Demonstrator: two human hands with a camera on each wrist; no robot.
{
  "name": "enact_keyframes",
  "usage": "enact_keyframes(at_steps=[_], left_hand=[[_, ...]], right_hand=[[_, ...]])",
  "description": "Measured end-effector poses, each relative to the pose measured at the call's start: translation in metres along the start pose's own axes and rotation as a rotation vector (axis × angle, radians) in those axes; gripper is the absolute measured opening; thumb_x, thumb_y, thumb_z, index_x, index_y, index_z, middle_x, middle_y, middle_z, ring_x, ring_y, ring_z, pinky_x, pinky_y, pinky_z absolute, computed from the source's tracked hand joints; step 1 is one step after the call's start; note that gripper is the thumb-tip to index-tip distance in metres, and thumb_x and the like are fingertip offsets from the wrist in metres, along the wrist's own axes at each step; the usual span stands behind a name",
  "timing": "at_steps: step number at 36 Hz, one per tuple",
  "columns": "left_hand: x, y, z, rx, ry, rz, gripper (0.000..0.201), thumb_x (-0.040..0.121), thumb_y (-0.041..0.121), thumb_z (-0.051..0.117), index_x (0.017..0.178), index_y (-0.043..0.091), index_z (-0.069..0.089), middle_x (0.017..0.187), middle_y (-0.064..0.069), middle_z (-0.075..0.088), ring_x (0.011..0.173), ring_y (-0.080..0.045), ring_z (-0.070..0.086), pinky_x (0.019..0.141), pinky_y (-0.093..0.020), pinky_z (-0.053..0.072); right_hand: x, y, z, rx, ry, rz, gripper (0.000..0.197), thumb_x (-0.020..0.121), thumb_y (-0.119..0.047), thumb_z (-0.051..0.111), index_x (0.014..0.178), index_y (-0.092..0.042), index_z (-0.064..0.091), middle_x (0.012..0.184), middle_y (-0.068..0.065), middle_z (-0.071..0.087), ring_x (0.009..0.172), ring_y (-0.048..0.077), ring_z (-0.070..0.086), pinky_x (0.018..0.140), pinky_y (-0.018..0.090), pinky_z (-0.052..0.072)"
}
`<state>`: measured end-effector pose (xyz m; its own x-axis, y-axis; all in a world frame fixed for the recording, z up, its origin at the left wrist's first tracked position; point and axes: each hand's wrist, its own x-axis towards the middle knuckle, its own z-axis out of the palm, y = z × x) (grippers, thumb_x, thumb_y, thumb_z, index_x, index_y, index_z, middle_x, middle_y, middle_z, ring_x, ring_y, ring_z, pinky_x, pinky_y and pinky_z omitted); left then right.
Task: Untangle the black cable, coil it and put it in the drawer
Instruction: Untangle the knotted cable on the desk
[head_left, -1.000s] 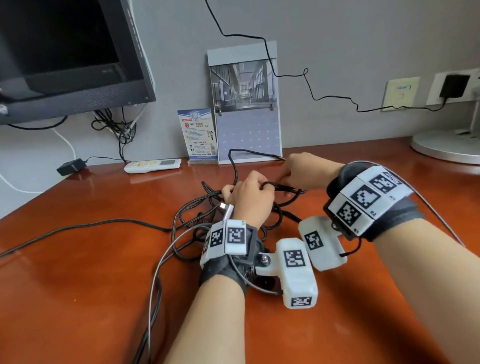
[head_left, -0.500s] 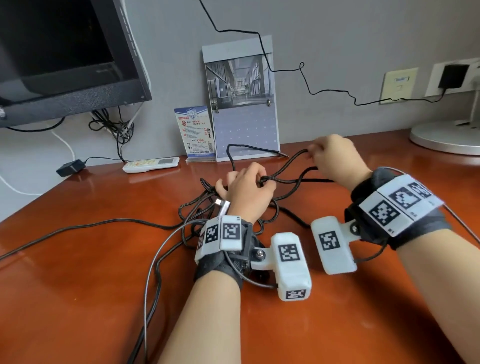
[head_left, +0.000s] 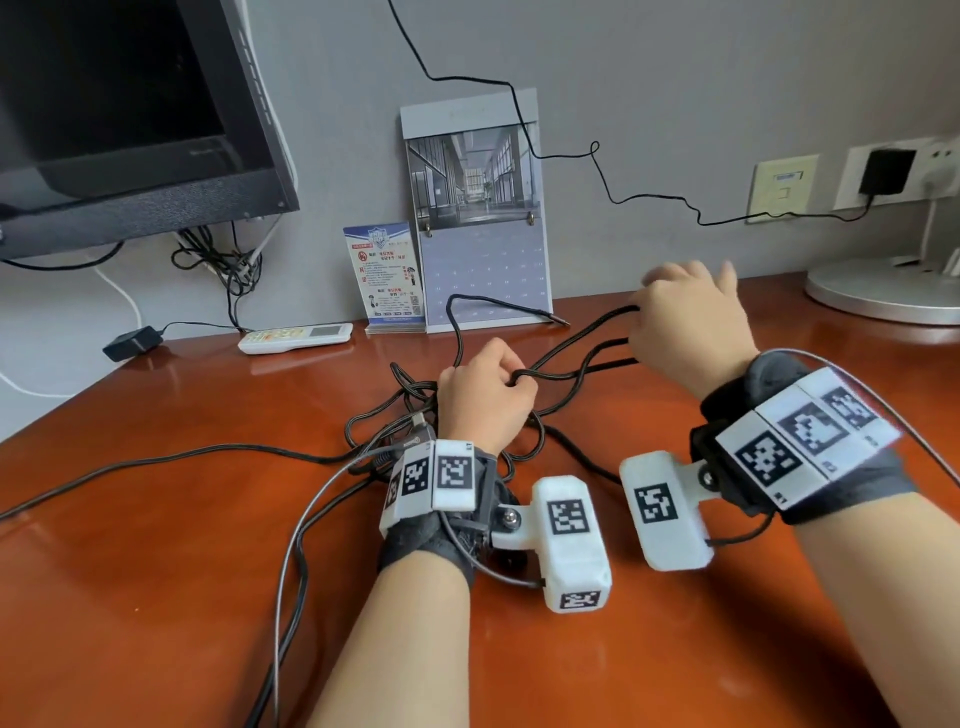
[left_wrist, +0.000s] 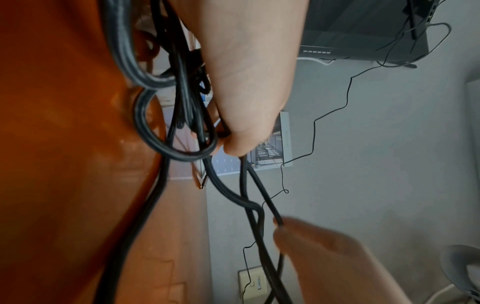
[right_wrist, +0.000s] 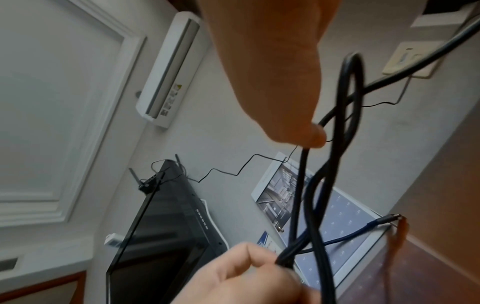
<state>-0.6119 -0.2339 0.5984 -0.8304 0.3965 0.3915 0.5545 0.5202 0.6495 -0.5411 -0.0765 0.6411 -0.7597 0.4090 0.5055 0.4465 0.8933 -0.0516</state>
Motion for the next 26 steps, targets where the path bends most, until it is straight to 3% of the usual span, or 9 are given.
enact_keyframes(at_steps=[2, 4, 8, 11, 13, 18, 21, 24, 26], left_hand=[[-0.001, 0.002, 0.001, -0.002, 0.001, 0.014, 0.024, 0.084, 0.016, 0.057, 0.069, 0.027, 0.043, 0.060, 0.008, 0.060, 0.068, -0.015, 0.056, 0.096, -0.042, 0.041], [-0.002, 0.004, 0.002, -0.021, -0.008, 0.031, 0.022, 0.084, 0.015, 0.058, 0.071, 0.027, 0.045, 0.062, 0.007, 0.061, 0.069, -0.015, 0.056, 0.096, -0.043, 0.040], [-0.003, 0.005, 0.002, -0.028, -0.017, 0.060, 0.012, 0.085, 0.018, 0.058, 0.081, 0.026, 0.051, 0.072, 0.007, 0.062, 0.077, -0.014, 0.055, 0.097, -0.043, 0.040], [-0.002, 0.003, 0.002, -0.019, -0.029, 0.057, 0.011, 0.086, 0.018, 0.054, 0.083, 0.028, 0.054, 0.076, 0.008, 0.066, 0.081, -0.014, 0.059, 0.095, -0.041, 0.043], [-0.002, 0.003, 0.001, 0.006, -0.045, 0.050, 0.014, 0.089, 0.016, 0.050, 0.087, 0.029, 0.057, 0.082, 0.010, 0.069, 0.080, -0.016, 0.061, 0.090, -0.040, 0.046], [-0.002, 0.006, -0.004, 0.150, -0.072, 0.087, 0.013, 0.093, 0.020, 0.047, 0.096, 0.027, 0.057, 0.088, 0.011, 0.068, 0.084, -0.016, 0.059, 0.092, -0.032, 0.041], [-0.002, 0.007, -0.006, 0.208, -0.038, 0.072, 0.006, 0.092, 0.029, 0.052, 0.094, 0.029, 0.058, 0.079, 0.012, 0.060, 0.084, -0.017, 0.057, 0.079, -0.027, 0.040], [-0.003, 0.009, -0.006, 0.203, -0.022, 0.056, 0.005, 0.089, 0.026, 0.054, 0.092, 0.029, 0.057, 0.075, 0.011, 0.057, 0.083, -0.018, 0.058, 0.072, -0.027, 0.042], [-0.003, 0.010, -0.005, 0.163, -0.048, 0.045, 0.006, 0.088, 0.025, 0.053, 0.093, 0.029, 0.055, 0.075, 0.009, 0.061, 0.080, -0.016, 0.058, 0.066, -0.026, 0.040]], right_hand=[[0.000, -0.007, -0.003, -0.079, 0.030, -0.190, 0.033, 0.087, -0.009, 0.047, 0.114, -0.011, 0.066, 0.128, 0.004, 0.056, 0.128, 0.023, 0.039, 0.114, 0.050, -0.002], [0.000, -0.016, -0.004, -0.063, -0.022, -0.303, 0.032, 0.090, -0.012, 0.043, 0.109, -0.017, 0.068, 0.115, 0.001, 0.064, 0.120, 0.020, 0.048, 0.115, 0.048, -0.004], [-0.006, -0.027, 0.000, 0.135, -0.099, -0.327, 0.028, 0.092, -0.019, 0.047, 0.105, -0.027, 0.070, 0.103, 0.000, 0.070, 0.101, 0.024, 0.059, 0.107, 0.037, 0.027], [-0.010, -0.026, 0.004, 0.232, -0.063, -0.195, 0.024, 0.090, -0.021, 0.052, 0.104, -0.025, 0.072, 0.103, 0.002, 0.069, 0.101, 0.026, 0.057, 0.079, 0.030, 0.035], [-0.012, -0.025, 0.007, 0.271, -0.048, -0.079, 0.023, 0.089, -0.022, 0.053, 0.104, -0.027, 0.071, 0.105, 0.002, 0.068, 0.100, 0.028, 0.058, 0.074, 0.029, 0.035], [-0.010, -0.015, 0.009, 0.314, 0.031, 0.153, 0.024, 0.088, -0.017, 0.050, 0.101, -0.018, 0.070, 0.103, 0.011, 0.066, 0.094, 0.037, 0.060, 0.073, 0.033, 0.040], [-0.005, -0.005, 0.006, 0.456, 0.105, 0.313, 0.023, 0.089, -0.015, 0.047, 0.103, -0.010, 0.065, 0.107, 0.016, 0.063, 0.097, 0.038, 0.058, 0.075, 0.033, 0.038], [0.000, 0.004, 0.002, 0.692, 0.168, 0.478, 0.017, 0.089, -0.014, 0.043, 0.098, -0.014, 0.058, 0.110, 0.016, 0.063, 0.101, 0.035, 0.058, 0.083, 0.033, 0.043], [0.002, 0.008, 0.003, 0.808, 0.225, 0.538, 0.011, 0.087, -0.012, 0.040, 0.091, -0.016, 0.050, 0.108, 0.017, 0.063, 0.097, 0.035, 0.061, 0.087, 0.041, 0.049]])
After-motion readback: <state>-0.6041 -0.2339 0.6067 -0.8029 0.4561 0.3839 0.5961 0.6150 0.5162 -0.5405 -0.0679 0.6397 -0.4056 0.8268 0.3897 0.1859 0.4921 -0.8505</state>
